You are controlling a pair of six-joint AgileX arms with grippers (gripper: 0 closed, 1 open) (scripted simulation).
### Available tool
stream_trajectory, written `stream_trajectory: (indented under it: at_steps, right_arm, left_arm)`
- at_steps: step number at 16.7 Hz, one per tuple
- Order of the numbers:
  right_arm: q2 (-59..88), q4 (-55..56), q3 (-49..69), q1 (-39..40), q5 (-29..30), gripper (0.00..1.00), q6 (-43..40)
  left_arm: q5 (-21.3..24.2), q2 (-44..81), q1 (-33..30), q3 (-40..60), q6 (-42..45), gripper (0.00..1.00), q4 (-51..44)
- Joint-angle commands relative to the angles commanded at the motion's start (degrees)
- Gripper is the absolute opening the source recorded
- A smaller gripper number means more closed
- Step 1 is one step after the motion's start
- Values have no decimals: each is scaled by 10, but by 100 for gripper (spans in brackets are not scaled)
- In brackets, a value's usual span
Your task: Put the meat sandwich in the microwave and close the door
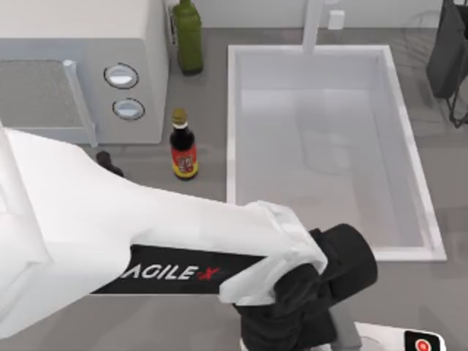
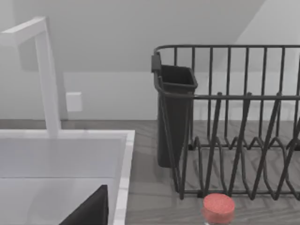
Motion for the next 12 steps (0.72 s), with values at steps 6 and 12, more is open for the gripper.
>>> stream_trajectory:
  at_steps: [6, 12]
  right_arm:
    - [0, 0, 0, 0, 0, 100, 0]
    - [0, 0, 0, 0, 0, 100, 0]
  left_arm:
    - [0, 0, 0, 0, 0, 2, 0]
    - [0, 0, 0, 0, 0, 0, 0]
